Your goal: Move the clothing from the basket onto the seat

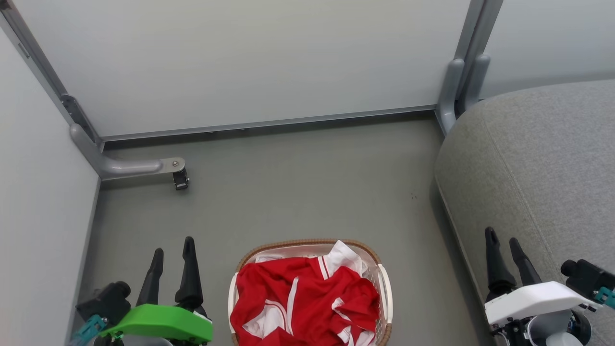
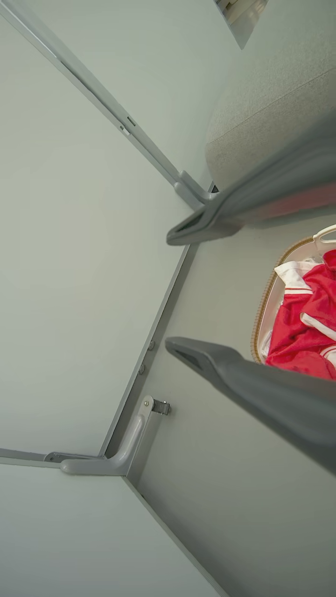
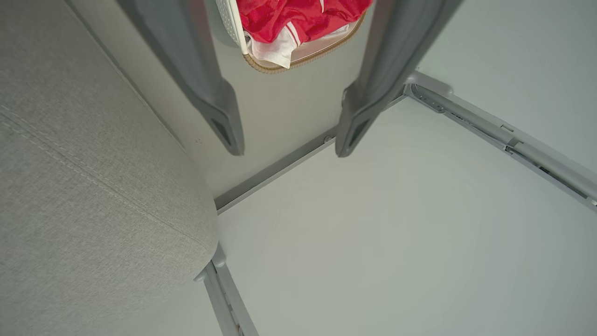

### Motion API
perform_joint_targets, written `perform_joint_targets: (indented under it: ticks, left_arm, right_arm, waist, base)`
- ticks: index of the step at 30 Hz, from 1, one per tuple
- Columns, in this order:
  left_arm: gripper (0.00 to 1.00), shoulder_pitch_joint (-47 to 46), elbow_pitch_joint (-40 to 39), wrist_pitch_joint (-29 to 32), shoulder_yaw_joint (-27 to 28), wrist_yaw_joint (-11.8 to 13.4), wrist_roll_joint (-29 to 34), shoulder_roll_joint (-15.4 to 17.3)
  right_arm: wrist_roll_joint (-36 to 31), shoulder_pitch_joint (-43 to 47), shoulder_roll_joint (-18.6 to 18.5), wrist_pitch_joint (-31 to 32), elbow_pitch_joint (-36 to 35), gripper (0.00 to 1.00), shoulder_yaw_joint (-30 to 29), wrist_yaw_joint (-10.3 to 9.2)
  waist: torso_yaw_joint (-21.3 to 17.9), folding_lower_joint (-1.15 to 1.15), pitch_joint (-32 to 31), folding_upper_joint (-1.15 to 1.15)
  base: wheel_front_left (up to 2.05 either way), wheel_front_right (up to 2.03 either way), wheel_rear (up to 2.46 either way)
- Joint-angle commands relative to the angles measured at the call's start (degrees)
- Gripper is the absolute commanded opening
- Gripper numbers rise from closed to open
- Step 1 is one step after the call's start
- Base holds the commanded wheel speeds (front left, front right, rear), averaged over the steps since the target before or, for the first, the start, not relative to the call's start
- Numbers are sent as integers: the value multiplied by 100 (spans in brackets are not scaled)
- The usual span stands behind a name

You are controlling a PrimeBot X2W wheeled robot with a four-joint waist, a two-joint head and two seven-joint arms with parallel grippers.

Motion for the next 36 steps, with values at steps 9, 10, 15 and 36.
perform_joint_targets:
  ticks: [9, 10, 15, 36]
  left_arm:
    - [100, 71, 41, -174, -128, 73, 572, 42]
    - [100, 77, 53, -189, -141, 81, 630, 42]
    - [100, 87, 122, -251, -203, 99, 847, 44]
    - [100, 119, 343, -505, -444, 234, 1692, 52]
  right_arm:
    - [-638, 72, -43, -180, 71, 100, 84, 1]
    - [-702, 74, -44, -198, 78, 100, 90, 1]
    - [-926, 79, -46, -261, 113, 100, 90, 2]
    - [-1938, 94, -58, -524, 139, 100, 157, 2]
  waist:
    - [11, 0, -12, 0]
    - [12, 0, -14, 0]
    - [13, 0, -21, 0]
    - [61, 0, -14, 0]
  base:
    - [0, 0, 0]
    - [0, 0, 0]
    - [0, 0, 0]
    - [0, 0, 0]
